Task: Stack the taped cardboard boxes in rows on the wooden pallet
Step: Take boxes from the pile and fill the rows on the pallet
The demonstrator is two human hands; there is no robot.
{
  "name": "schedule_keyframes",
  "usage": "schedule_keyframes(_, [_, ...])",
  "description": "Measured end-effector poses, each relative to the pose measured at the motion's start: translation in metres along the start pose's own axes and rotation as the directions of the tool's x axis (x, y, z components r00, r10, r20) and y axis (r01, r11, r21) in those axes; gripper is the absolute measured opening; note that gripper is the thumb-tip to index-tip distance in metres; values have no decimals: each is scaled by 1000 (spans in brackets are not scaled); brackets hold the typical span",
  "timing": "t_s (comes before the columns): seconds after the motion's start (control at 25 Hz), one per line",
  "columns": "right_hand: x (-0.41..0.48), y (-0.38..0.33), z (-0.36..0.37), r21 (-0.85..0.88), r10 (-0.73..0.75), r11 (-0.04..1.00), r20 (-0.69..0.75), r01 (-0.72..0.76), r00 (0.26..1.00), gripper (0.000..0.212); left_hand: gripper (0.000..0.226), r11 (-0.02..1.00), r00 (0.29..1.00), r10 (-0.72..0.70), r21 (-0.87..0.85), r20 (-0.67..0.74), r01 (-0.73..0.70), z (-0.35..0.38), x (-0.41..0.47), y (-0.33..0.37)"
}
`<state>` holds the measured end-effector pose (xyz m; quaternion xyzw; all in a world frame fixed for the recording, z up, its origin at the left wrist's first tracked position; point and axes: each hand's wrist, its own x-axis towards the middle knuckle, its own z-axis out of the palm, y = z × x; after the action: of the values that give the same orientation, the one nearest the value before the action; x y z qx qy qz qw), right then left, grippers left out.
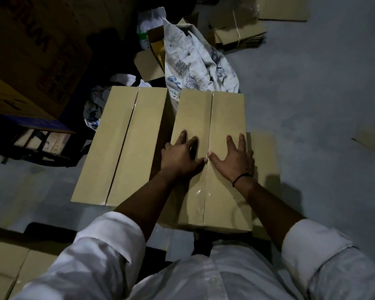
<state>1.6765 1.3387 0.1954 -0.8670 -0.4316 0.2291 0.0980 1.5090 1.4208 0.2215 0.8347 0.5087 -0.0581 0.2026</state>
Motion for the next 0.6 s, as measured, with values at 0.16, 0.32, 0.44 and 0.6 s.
schedule_keyframes(0.16, [-20, -8, -55, 13, -24, 1000, -121, 26, 992, 97, 77, 999, 983, 3, -44, -184, -12, -33, -28, 30])
schedule_keyframes(0.32, [-60, -22, -113, -39, -137, 991, -272, 132, 953, 97, 60, 994, 920, -14, -105, -391, -30, -74, -76, 53])
schedule_keyframes(0.44, [-104, -36, -147, -86, -225, 974, -372, 208, 900, 96, 66, 992, 857, -12, -117, -516, -56, -105, -122, 60])
schedule_keyframes(0.6, [-171, -60, -170, -100, -359, 930, -450, 353, 818, 93, 85, 993, 747, -89, -116, -659, 15, -134, -200, 53])
